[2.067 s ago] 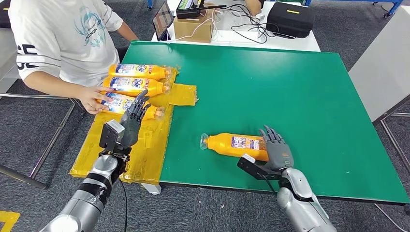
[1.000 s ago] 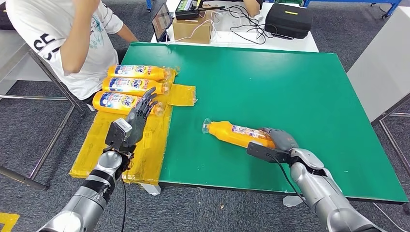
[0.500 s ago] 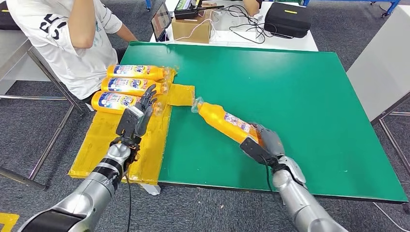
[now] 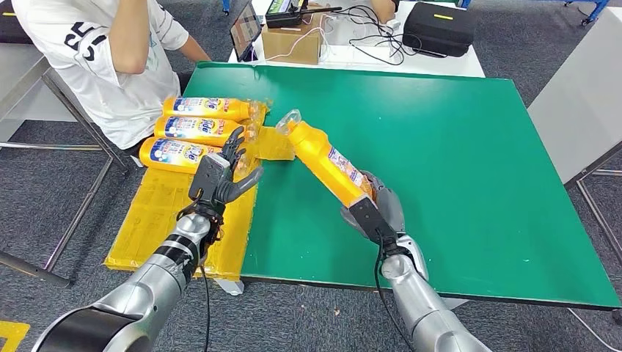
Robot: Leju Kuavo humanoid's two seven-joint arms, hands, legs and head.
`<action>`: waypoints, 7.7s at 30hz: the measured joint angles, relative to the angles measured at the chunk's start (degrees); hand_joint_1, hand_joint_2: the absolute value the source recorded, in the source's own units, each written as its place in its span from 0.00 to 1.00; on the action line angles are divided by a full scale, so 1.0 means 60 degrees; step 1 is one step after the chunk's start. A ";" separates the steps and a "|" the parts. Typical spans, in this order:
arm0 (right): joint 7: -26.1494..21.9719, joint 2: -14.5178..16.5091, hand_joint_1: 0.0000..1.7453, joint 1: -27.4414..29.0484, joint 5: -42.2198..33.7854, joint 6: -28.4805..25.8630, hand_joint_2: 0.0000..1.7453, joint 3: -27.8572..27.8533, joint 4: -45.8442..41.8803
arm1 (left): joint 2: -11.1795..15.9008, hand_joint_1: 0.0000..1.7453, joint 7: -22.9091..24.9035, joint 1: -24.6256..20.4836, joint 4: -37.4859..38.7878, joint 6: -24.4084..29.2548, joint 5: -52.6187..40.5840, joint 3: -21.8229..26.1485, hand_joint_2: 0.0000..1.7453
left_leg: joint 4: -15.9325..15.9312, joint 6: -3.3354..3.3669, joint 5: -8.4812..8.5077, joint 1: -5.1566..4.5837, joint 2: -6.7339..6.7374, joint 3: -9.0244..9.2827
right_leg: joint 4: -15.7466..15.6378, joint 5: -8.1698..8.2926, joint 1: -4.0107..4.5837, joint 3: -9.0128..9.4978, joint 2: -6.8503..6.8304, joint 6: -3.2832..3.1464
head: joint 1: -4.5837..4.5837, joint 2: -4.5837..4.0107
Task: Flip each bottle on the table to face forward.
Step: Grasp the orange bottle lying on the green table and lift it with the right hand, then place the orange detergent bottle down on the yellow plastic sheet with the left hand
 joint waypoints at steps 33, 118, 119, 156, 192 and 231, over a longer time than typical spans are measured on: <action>-0.0616 0.1798 1.00 -0.0842 -0.0266 0.0459 1.00 0.0595 0.1547 | -0.1074 0.00 0.0679 -0.0295 0.0088 -0.2139 0.0578 -0.0117 1.00 | 0.0000 0.0000 0.0001 0.0003 -0.0001 -0.0023 | 0.0003 0.0000 0.0001 -0.0026 0.0000 0.0000 | 0.0003 -0.0001; -0.1318 0.0299 0.00 0.0793 -0.2759 0.0511 1.00 -0.0341 -0.1296 | 0.2610 1.00 -0.0243 -0.0604 0.0034 0.0727 -0.3097 -0.0852 1.00 | -0.0001 -0.0001 0.0002 0.0005 0.0005 -0.0025 | 0.0004 0.0000 0.0002 -0.0032 0.0002 -0.0001 | 0.0004 -0.0001; -0.1325 0.0281 0.00 0.0815 -0.2768 0.0529 1.00 -0.0375 -0.1331 | 0.2668 1.00 -0.0241 -0.0613 0.0079 0.0773 -0.3264 -0.0946 1.00 | -0.0001 -0.0001 0.0002 0.0005 0.0005 -0.0025 | 0.0004 0.0000 0.0002 -0.0032 0.0002 -0.0001 | 0.0004 -0.0001; -0.1483 0.0277 0.00 0.0833 -0.2767 0.1166 1.00 -0.0482 -0.1441 | 0.3408 1.00 0.1973 -0.1370 0.1724 0.1188 -0.9400 -0.5692 1.00 | -0.0004 -0.0003 0.0003 0.0005 0.0006 -0.0014 | 0.0020 0.0000 0.0002 -0.0025 0.0000 -0.0002 | 0.0004 -0.0001; -0.1472 0.0517 0.00 0.0328 -0.2531 0.1285 1.00 -0.0141 -0.0459 | 0.2999 0.00 0.0005 -0.0170 0.1491 0.4240 -0.6436 -0.4582 0.25 | -0.0005 -0.0007 0.0012 -0.0002 -0.0017 0.0022 | 0.0022 -0.0005 -0.0007 0.0012 -0.0006 -0.0005 | 0.0005 -0.0002; -0.1752 0.1961 0.00 0.1127 -0.2205 -0.0853 1.00 0.0962 -0.1963 | -0.1039 0.00 -0.0272 0.1469 -0.2852 0.1111 0.0363 -0.1688 1.00 | -0.0003 -0.0005 0.0008 -0.0004 -0.0011 -0.0037 | 0.0018 -0.0004 -0.0006 -0.0046 -0.0005 -0.0002 | 0.0003 0.0001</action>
